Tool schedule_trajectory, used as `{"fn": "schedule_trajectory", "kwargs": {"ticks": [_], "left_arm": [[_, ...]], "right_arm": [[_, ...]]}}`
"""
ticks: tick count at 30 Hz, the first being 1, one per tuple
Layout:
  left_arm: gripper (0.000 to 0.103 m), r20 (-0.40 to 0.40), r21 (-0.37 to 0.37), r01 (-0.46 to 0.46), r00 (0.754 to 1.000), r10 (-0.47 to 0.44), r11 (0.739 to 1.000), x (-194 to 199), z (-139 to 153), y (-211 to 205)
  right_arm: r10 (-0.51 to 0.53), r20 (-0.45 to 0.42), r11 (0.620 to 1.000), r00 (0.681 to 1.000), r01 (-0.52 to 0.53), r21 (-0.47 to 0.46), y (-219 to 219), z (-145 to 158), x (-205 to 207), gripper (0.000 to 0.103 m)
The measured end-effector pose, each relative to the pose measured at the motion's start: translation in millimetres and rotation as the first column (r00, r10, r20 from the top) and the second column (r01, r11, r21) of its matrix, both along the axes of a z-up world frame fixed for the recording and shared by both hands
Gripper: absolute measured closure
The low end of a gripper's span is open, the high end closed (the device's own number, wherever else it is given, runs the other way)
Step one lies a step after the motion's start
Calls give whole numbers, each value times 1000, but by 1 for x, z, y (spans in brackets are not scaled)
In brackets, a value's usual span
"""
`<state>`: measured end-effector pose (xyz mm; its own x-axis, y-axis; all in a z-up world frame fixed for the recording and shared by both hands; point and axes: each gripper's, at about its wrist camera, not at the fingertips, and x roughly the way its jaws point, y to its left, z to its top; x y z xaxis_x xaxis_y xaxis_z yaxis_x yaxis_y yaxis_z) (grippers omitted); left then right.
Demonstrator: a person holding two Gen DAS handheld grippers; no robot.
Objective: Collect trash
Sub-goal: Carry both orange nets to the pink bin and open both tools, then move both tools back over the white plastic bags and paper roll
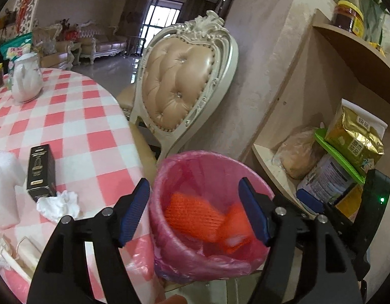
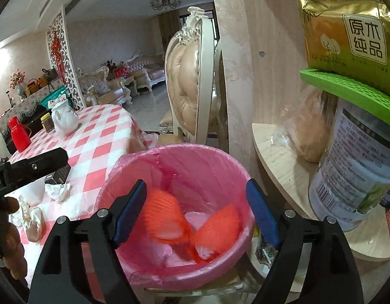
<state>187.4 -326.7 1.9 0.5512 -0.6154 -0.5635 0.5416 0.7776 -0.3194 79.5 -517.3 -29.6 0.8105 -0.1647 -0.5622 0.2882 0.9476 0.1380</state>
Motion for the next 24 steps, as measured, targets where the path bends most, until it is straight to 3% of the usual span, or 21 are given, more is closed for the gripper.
{"fn": "schedule_trajectory", "kwargs": {"ticks": [10, 24], "left_arm": [[33, 60, 19, -104, 993, 102, 994, -21, 12, 34], [33, 89, 17, -220, 972, 218, 975, -49, 15, 98]], "right_arm": [[0, 22, 1000, 1000, 1, -13, 9, 11, -11, 19], [86, 33, 996, 996, -86, -23, 47, 17, -13, 18]]}}
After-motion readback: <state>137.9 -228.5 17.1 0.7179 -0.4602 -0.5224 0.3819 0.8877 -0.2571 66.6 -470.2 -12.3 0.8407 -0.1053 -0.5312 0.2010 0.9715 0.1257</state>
